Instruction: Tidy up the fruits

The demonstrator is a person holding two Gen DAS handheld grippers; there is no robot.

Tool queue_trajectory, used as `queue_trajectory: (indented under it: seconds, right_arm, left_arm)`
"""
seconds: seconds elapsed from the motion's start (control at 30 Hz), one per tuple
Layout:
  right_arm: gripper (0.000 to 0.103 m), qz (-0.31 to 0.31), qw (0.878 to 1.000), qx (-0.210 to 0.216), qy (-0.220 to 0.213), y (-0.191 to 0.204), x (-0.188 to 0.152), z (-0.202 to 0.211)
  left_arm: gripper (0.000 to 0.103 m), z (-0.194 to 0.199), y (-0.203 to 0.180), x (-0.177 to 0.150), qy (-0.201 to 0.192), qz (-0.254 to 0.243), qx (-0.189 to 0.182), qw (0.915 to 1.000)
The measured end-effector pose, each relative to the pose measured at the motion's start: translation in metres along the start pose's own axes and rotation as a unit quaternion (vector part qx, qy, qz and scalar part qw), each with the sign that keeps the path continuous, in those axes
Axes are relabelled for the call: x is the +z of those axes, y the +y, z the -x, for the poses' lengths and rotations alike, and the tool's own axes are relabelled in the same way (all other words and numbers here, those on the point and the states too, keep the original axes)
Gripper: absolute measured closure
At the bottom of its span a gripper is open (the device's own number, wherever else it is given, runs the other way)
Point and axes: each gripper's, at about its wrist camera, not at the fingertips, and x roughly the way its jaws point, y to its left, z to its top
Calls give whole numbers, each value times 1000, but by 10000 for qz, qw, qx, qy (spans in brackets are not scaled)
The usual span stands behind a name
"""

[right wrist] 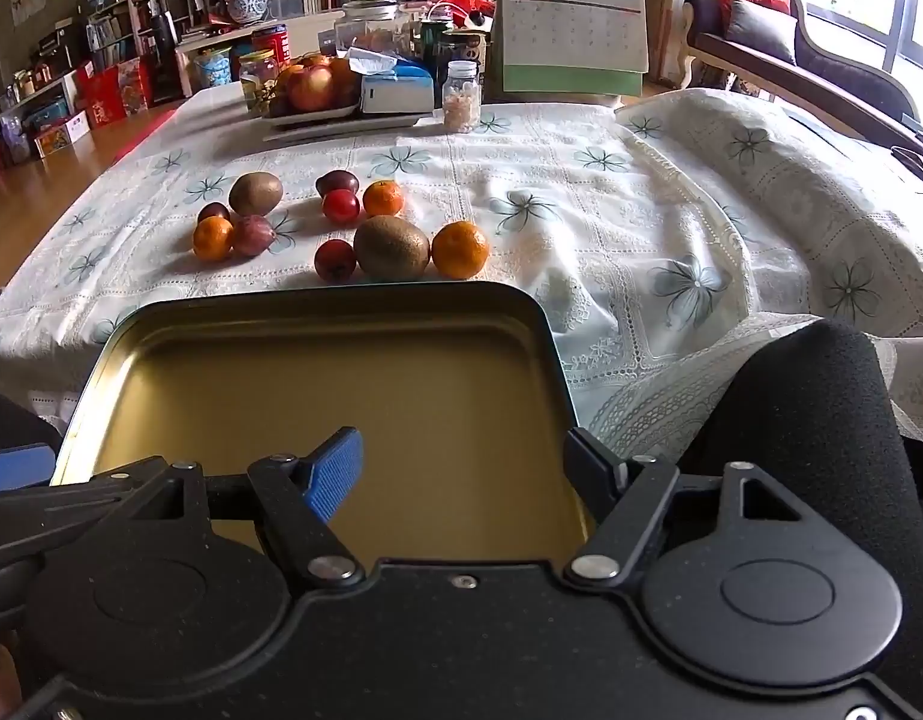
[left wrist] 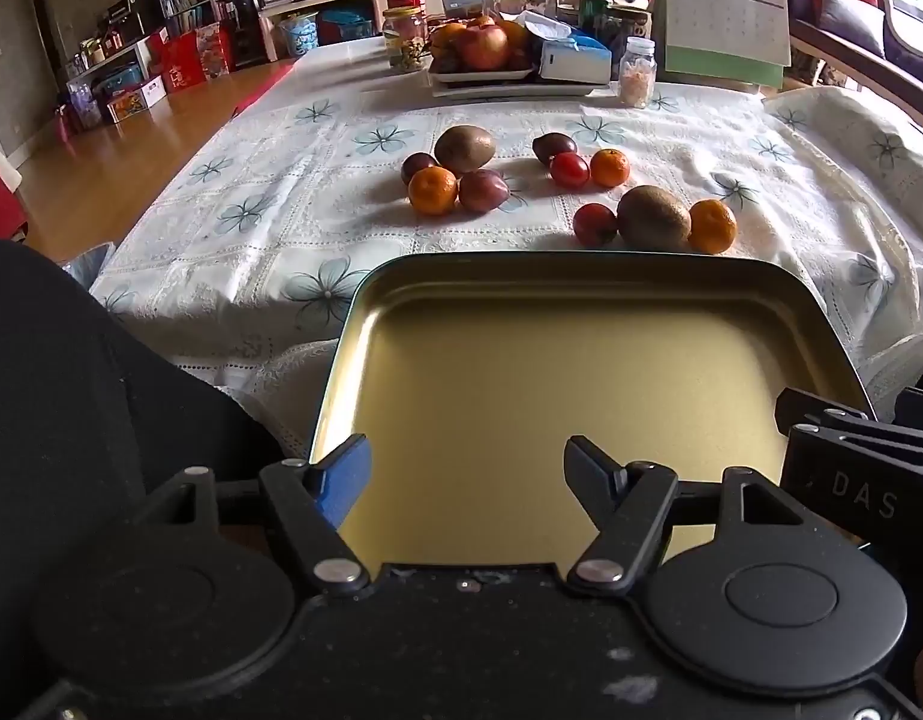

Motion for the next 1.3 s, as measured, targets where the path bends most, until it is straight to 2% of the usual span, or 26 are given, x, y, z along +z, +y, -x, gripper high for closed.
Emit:
queue_trajectory:
  seconds: [0.7,1.0,1.3]
  right_arm:
    - [28,79,9999,27,119,0,-1,-4]
    - [28,232,9994,66,232,5,-2,-8]
    - [28,139,9979,67,625,4,0,-19]
  left_arm:
    - [29,-3,4,1,124,78,-189,9997]
    - [29,-10,7,1,395,238,-265,9986]
    - [30,-21,8,1,787,332,-217,9961]
